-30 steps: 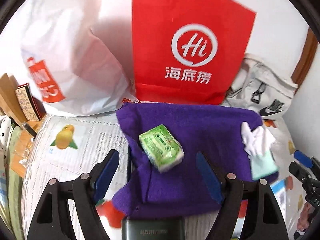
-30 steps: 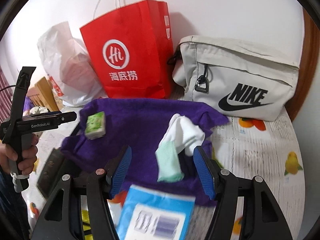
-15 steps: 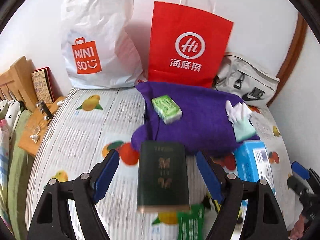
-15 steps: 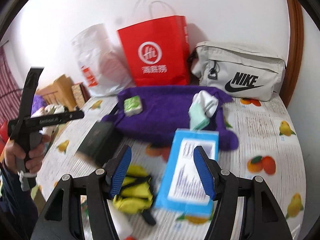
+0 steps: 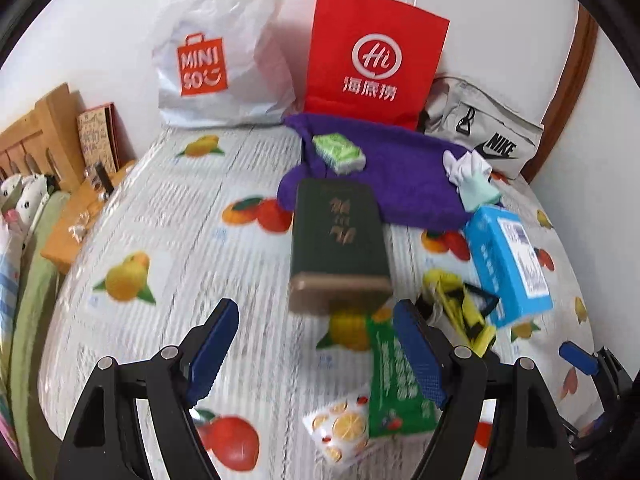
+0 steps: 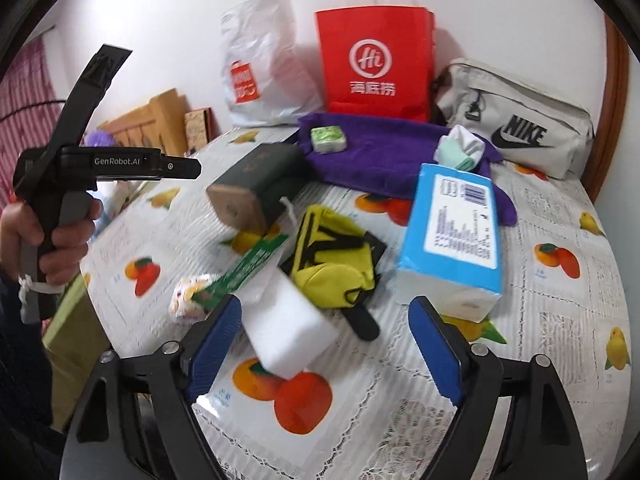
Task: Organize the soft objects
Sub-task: 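Move the right tool to the white sponge while the left tool moves to the green snack packet, then grasp the white sponge with the right tool while the left tool grasps the green snack packet, then carry the sponge with the right tool while the left tool carries the snack packet to the towel, then open the right tool to drop the sponge while the left tool releases the snack packet on the towel, then move both tools back toward the remaining items on the bed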
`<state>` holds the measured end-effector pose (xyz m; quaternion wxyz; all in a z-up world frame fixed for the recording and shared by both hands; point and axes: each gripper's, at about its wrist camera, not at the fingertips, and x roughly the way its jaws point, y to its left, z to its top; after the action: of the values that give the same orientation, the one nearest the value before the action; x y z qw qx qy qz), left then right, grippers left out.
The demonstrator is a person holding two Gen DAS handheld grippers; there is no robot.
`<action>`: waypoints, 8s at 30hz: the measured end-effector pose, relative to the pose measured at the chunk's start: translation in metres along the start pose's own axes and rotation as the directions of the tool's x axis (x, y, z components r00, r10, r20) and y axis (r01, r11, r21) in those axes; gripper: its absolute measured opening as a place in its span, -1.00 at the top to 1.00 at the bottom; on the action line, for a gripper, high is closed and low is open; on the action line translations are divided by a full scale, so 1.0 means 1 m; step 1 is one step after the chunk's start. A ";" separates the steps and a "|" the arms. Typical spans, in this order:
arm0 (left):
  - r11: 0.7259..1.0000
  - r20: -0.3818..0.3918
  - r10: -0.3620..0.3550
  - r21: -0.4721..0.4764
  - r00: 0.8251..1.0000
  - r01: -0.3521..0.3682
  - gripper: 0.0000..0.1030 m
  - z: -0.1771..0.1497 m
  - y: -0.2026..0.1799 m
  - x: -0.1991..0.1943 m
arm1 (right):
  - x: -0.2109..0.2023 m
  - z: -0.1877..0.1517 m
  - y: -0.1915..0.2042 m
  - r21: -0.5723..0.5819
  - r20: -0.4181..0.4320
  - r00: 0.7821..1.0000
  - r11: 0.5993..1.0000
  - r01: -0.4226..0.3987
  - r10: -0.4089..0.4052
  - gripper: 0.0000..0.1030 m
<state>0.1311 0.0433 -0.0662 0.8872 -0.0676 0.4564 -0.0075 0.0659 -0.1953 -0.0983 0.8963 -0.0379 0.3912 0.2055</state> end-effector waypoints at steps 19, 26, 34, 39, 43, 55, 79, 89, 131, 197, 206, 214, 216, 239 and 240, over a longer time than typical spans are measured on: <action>0.999 -0.100 -0.029 -0.026 0.995 0.027 -0.53 -0.045 0.020 0.021 | 0.049 -0.013 0.034 -0.176 -0.024 0.999 0.984 0.021 -0.025 -0.61; 0.996 -0.126 -0.086 0.000 0.988 0.087 -0.53 -0.050 0.000 0.031 | 0.038 -0.018 0.035 -0.162 -0.020 1.000 0.987 -0.006 0.003 -0.15; 0.991 -0.149 -0.110 0.062 0.983 0.121 -0.53 -0.052 -0.030 0.043 | 0.000 -0.029 0.010 -0.090 0.044 0.999 0.995 0.031 -0.028 -0.14; 0.989 -0.162 -0.104 0.084 0.981 0.119 -0.53 -0.051 -0.043 0.056 | -0.011 -0.040 -0.025 -0.003 0.047 0.991 0.992 0.123 -0.123 -0.14; 0.988 -0.171 -0.094 0.108 0.981 0.114 -0.53 -0.049 -0.053 0.068 | -0.001 -0.049 -0.051 0.070 -0.007 0.988 0.986 0.152 -0.152 -0.17; 0.985 -0.144 -0.098 0.129 0.985 0.117 0.06 -0.047 -0.054 0.079 | 0.027 -0.062 -0.068 0.126 -0.073 0.994 0.988 0.090 -0.081 -0.43; 0.985 -0.053 -0.125 0.114 0.991 0.130 0.43 -0.052 -0.035 0.037 | 0.003 -0.048 -0.053 0.105 0.032 0.993 0.988 0.113 -0.117 -0.03; 0.993 0.010 -0.093 0.075 0.996 0.092 0.43 -0.036 -0.018 0.007 | -0.028 -0.021 -0.066 0.190 0.066 0.983 0.970 0.154 -0.169 -0.03; 0.994 0.086 -0.051 0.097 0.995 0.042 0.43 0.100 -0.037 0.025 | 0.011 0.152 -0.111 0.190 0.115 0.980 0.972 0.137 -0.160 -0.04; 0.996 -0.115 -0.023 0.082 0.993 0.033 0.38 0.177 -0.042 0.193 | 0.191 0.198 -0.152 0.135 -0.121 0.992 0.990 0.047 -0.031 -0.58; 0.995 -0.106 -0.031 0.096 0.994 0.041 -0.06 0.177 -0.045 0.183 | 0.164 0.200 -0.144 0.117 -0.039 0.998 0.992 0.043 -0.039 -0.58; 0.997 -0.061 -0.019 0.072 0.998 0.023 -0.06 0.167 -0.035 0.143 | 0.139 0.188 -0.131 0.148 -0.031 0.999 0.988 0.040 -0.036 -0.58; 0.998 -0.037 -0.012 0.064 0.999 0.014 -0.06 0.160 -0.030 0.128 | 0.128 0.182 -0.125 0.161 -0.023 0.999 0.986 0.029 -0.026 -0.58; 0.997 -0.073 -0.061 0.033 0.995 0.064 -0.06 0.023 0.017 0.032 | 0.053 0.051 -0.033 0.184 -0.071 0.997 0.983 0.008 0.005 -0.50; 0.997 -0.078 -0.065 0.032 0.995 0.067 -0.06 0.018 0.017 0.032 | 0.052 0.047 -0.031 0.186 -0.073 0.997 0.983 0.003 0.011 -0.50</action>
<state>0.1638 0.0601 -0.0840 0.8693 -0.0671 0.4875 -0.0472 0.1426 -0.1954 -0.1062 0.8804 0.0393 0.4415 0.1684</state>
